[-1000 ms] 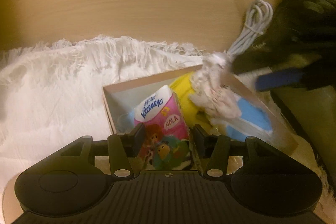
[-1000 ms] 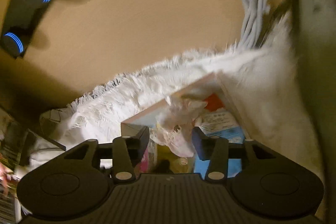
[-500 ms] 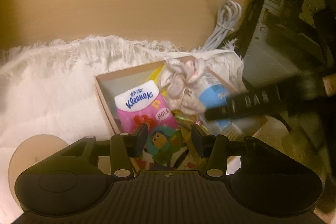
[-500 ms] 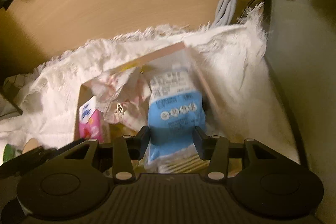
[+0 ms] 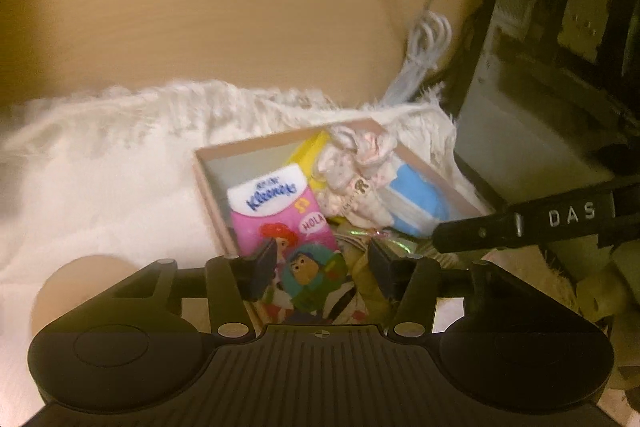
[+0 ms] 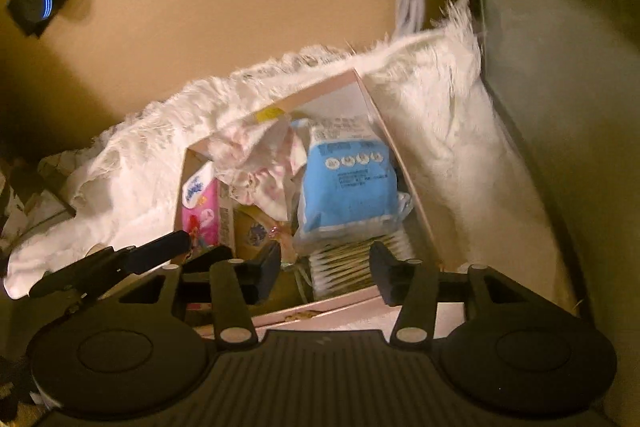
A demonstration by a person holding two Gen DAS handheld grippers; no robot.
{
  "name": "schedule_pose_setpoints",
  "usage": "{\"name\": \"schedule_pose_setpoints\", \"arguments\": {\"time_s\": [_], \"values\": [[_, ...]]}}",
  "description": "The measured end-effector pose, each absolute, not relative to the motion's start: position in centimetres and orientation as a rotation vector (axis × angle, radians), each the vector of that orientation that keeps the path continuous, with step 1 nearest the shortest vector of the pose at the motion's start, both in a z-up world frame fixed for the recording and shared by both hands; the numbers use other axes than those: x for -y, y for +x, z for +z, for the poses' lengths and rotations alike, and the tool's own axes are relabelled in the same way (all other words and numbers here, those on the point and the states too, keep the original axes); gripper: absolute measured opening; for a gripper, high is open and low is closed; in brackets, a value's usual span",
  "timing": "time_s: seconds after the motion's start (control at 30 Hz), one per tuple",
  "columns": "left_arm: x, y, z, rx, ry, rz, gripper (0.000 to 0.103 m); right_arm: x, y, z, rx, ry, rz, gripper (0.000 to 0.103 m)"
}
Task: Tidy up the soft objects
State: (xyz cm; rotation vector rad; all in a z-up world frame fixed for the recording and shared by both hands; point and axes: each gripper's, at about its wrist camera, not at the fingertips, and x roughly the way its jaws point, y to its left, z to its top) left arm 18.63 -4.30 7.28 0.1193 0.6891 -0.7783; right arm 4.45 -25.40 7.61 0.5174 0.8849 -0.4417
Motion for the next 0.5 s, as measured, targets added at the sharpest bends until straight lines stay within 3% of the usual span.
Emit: {"name": "schedule_pose_setpoints", "arguments": {"time_s": [0.13, 0.27, 0.5], "values": [[2.0, 15.7, 9.0, -0.605, 0.064, -0.719, 0.056, 24.0, 3.6, 9.0, -0.855, 0.376, -0.38, 0.053], [-0.2, 11.1, 9.4, -0.532, 0.029, -0.607, 0.056, 22.0, 1.3, 9.6, -0.775, 0.234, -0.344, 0.065], [-1.2, 5.6, 3.3, -0.655, 0.001, -0.354, 0.056, 18.9, -2.4, 6.5, -0.829, 0.126, -0.162, 0.069]]}}
